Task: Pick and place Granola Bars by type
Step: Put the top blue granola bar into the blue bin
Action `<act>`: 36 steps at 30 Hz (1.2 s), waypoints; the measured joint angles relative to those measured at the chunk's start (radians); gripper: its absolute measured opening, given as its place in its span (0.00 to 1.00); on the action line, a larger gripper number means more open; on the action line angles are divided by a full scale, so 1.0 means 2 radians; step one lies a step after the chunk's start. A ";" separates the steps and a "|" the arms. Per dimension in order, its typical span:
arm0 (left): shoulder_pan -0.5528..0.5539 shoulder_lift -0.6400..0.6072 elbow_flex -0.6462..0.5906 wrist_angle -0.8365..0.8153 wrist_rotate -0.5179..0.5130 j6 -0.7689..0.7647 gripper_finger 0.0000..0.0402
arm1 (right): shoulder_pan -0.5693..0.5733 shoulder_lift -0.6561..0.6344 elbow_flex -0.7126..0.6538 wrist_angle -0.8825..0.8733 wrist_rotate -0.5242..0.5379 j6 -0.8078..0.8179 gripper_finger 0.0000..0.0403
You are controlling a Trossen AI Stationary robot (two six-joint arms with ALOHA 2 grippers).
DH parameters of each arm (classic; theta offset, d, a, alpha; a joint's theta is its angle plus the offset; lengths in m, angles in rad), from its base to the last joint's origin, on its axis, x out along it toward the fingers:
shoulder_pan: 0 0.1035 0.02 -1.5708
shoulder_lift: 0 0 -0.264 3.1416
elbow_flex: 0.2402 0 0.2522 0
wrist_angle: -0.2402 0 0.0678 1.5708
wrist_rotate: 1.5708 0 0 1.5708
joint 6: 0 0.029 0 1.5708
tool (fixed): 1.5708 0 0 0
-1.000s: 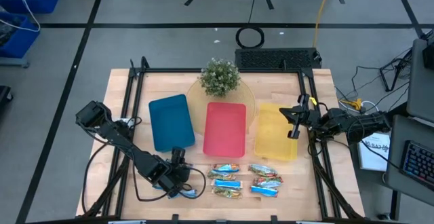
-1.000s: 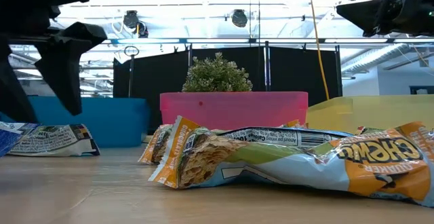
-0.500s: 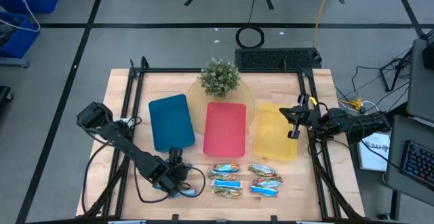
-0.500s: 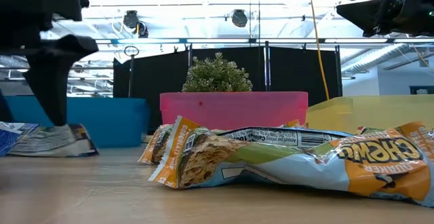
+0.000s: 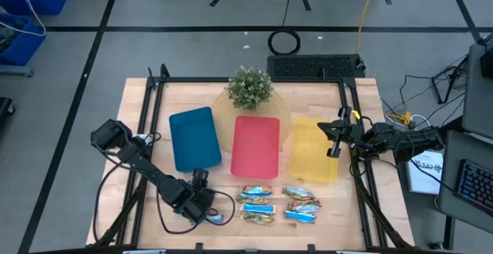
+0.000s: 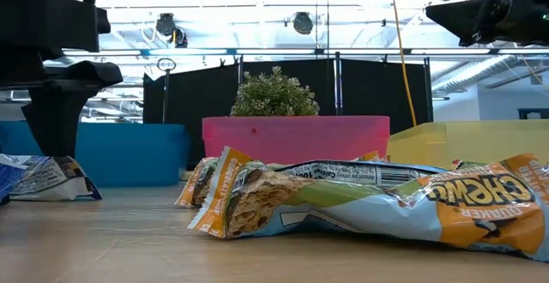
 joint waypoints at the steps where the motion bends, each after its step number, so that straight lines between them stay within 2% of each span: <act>1: 0.001 0.000 0.000 0.000 0.003 -0.003 0.54 | 0.000 0.000 0.000 0.000 0.000 0.000 0.00; 8: 0.016 0.001 -0.001 0.000 0.025 -0.008 0.54 | 0.000 0.000 0.000 -0.002 0.000 0.000 0.00; 10: 0.023 0.001 -0.001 0.001 0.039 -0.006 0.51 | 0.000 0.000 0.000 -0.002 0.000 0.001 0.00; 13: 0.032 0.001 -0.001 0.002 0.060 0.002 0.42 | 0.000 0.000 0.000 -0.002 0.000 0.001 0.00; 20: 0.038 0.001 -0.001 0.023 0.080 0.035 0.10 | 0.000 0.000 0.000 -0.004 0.000 0.005 0.00; 22: 0.037 0.002 0.008 0.016 0.081 0.046 0.08 | 0.000 0.000 0.000 -0.007 0.000 0.005 0.00; 29: 0.035 0.005 0.086 -0.079 0.039 0.066 0.11 | 0.000 0.000 0.000 -0.008 0.000 0.004 0.00; 32: 0.034 0.005 0.136 -0.156 0.016 0.066 0.09 | 0.000 0.000 0.000 -0.008 0.000 0.003 0.00; 36: 0.035 0.004 0.207 -0.277 -0.041 0.052 0.07 | 0.000 0.000 0.000 -0.008 0.000 0.003 0.00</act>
